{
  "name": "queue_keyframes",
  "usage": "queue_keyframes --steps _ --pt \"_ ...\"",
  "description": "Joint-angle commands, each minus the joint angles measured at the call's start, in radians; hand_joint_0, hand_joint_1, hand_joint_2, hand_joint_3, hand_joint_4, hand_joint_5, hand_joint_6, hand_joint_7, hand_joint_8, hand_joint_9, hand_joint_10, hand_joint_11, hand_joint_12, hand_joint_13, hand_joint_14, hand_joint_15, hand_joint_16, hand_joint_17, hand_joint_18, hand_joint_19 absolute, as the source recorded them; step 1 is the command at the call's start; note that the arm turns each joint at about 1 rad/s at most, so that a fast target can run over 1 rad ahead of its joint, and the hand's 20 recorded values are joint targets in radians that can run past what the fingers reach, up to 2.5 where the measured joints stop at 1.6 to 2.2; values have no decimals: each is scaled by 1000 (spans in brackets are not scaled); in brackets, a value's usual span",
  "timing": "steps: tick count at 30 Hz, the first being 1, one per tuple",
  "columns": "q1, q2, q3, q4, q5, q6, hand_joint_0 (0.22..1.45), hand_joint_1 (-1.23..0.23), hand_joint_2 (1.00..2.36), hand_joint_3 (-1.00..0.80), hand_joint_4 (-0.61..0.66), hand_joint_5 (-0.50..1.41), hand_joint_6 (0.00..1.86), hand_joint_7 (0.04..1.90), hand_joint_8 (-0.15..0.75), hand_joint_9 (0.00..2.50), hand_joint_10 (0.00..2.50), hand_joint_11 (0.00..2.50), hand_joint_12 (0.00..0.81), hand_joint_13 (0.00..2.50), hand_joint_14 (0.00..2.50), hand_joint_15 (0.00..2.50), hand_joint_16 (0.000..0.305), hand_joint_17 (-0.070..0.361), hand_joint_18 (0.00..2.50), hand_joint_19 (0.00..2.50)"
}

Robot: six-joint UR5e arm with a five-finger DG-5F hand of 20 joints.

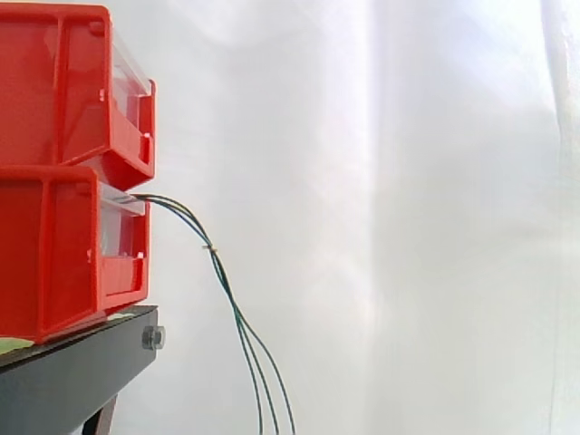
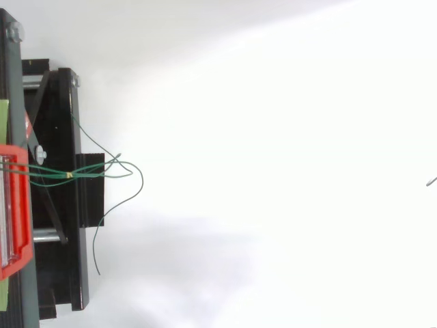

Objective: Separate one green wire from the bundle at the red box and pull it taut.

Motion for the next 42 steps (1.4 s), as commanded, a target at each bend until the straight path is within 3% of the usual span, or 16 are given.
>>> queue_keyframes --steps 1,42 --pt "0 0 0 0 0 0 485 -697 1000 -500 109 -269 501 567 242 250 0 0 390 304 2 69 55 125 177 227" --pt "0 -1 0 0 0 0 487 -673 1000 -500 110 -267 501 575 246 262 0 0 394 322 2 83 55 124 187 234"
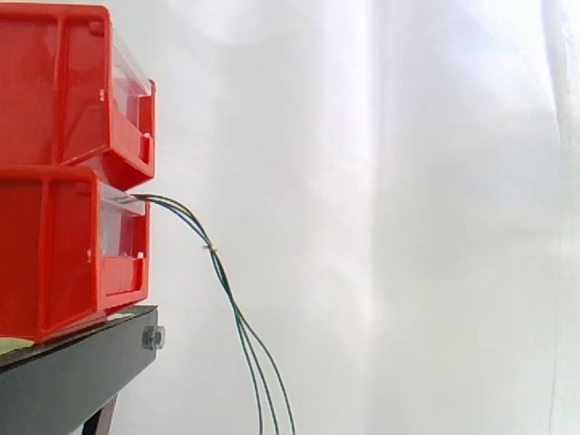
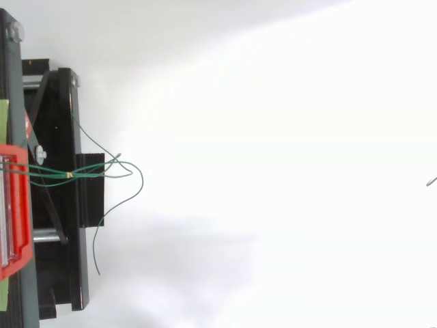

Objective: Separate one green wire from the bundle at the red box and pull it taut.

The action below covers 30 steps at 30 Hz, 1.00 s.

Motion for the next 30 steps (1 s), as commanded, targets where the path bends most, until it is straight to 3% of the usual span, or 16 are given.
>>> queue_keyframes --steps 1,10,14,20,24,30 --pt "0 1 0 0 0 0 486 -672 1000 -500 110 -267 501 571 246 262 0 0 395 325 0 85 55 124 187 233" --pt "0 1 1 0 2 0 487 -668 1000 -500 112 -266 501 573 246 265 0 0 395 330 3 85 55 124 200 232" --pt "8 -6 -2 2 8 -28 488 -666 1000 -500 113 -266 501 570 247 266 0 0 395 331 2 83 55 124 202 226" --pt "18 -72 -3 49 6 -32 485 -681 1000 -500 107 -267 501 572 244 256 0 0 391 317 3 77 55 124 199 216" --pt "38 -133 -3 124 8 -11 483 -685 1000 -500 105 -268 501 572 243 252 0 0 391 310 3 78 56 125 194 216" --pt "52 -197 -3 190 11 -6 482 -687 1000 -500 105 -268 501 572 243 252 0 0 392 311 2 78 56 125 190 219"
